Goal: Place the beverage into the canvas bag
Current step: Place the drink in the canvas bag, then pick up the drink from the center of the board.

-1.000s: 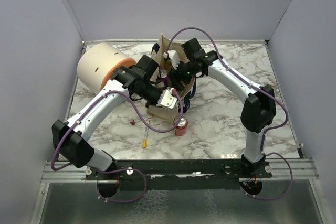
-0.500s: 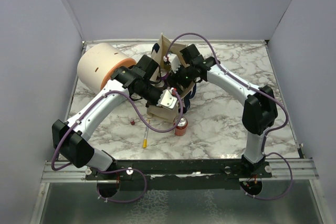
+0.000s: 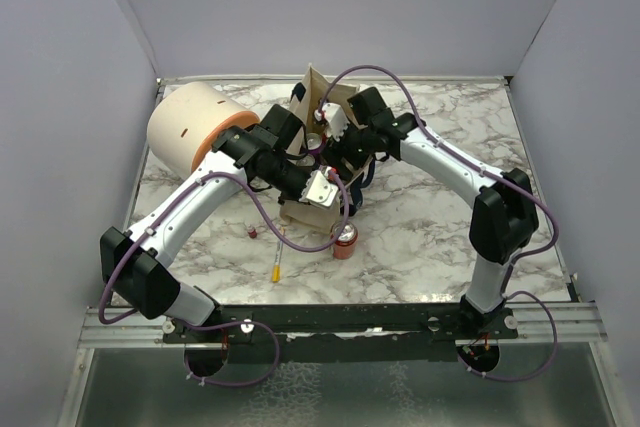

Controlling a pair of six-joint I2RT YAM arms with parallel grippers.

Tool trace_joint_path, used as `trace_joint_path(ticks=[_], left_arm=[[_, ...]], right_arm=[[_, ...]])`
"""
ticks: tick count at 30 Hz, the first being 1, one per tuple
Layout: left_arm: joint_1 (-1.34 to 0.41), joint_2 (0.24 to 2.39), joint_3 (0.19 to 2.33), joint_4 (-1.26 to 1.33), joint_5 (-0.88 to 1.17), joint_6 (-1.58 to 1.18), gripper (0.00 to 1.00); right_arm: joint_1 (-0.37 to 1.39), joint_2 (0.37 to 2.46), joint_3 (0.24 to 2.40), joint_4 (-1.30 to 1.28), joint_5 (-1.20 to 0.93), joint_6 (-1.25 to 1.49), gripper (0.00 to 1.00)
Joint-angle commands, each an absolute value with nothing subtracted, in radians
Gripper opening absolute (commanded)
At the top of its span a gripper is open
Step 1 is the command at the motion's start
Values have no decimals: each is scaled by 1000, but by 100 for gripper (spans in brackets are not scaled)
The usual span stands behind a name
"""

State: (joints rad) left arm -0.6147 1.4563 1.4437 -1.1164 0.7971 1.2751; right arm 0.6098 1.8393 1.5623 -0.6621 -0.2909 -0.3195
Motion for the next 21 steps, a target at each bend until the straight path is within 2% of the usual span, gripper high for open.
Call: trace_joint_path(ticks=[1,8,14,18,21], left_arm=[[-614,1459,1464,-1163,836,1286,1],[-614,1454,1481,-1157,845,1261,7],[-614,1422,1477,-1159,842,1251,16],[-614,1400,1485,-1144,841,1221,24],[-611,1383,1491,-1138,846,1198,35]], right_arm=[[605,1865,1617,-741,-290,-361,72],[599,1813,1719,-750,-489,-370,73],[582,1791,1812,-762,-553,-347,73],[551,1753,1836,-768,-583,-348,73],[542,1700,1827,-780,-604,-372,73]])
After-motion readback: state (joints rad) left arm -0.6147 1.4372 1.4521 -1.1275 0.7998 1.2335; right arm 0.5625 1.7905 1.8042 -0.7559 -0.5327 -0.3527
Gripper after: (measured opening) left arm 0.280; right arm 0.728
